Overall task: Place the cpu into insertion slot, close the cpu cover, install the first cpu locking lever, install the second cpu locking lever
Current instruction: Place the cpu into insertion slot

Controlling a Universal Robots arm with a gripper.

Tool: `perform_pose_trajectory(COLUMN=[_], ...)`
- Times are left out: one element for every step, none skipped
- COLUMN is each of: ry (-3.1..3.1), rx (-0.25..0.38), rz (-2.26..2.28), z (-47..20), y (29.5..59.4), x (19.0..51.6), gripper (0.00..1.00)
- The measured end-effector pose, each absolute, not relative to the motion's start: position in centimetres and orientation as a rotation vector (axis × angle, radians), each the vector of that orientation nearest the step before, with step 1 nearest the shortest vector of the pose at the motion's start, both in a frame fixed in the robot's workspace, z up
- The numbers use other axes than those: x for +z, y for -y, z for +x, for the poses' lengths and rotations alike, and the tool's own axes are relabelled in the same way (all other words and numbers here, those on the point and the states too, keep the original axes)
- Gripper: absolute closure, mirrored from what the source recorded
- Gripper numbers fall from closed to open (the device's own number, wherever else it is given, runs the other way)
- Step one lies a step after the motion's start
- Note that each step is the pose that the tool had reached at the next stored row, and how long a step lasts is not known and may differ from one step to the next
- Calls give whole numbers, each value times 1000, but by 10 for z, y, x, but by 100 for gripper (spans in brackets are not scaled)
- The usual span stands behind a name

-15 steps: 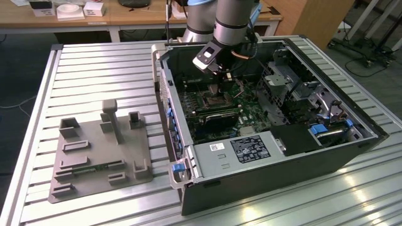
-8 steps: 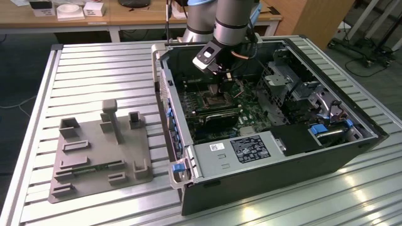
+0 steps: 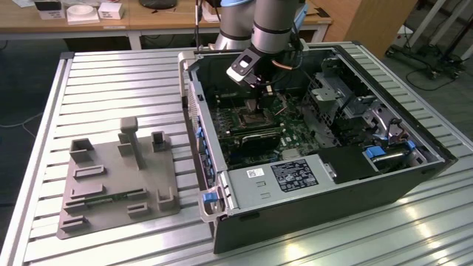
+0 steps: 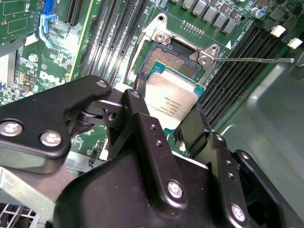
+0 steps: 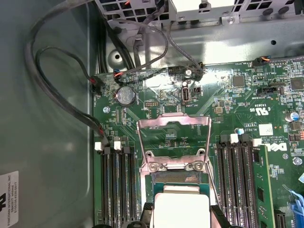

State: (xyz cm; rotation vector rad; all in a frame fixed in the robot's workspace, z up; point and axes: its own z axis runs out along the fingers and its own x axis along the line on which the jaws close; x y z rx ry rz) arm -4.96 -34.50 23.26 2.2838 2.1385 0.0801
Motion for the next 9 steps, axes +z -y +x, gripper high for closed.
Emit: perform_pose_trajectory(ry=[-2138, -2137, -2136, -2136, -2136, -2136, -2136, -2136, -2136], rx=[80, 80, 80, 80, 80, 81, 81, 80, 81], rz=[2285, 2285, 2286, 2286, 2286, 2286, 2286, 2286, 2286], z=[-50, -50, -50, -50, -50, -50, -50, -50, -50], y=[345, 345, 345, 345, 345, 345, 345, 345, 345], x=[233, 233, 233, 233, 232, 232, 232, 232, 231], gripper=[46, 46, 46, 46, 46, 46, 46, 46, 46])
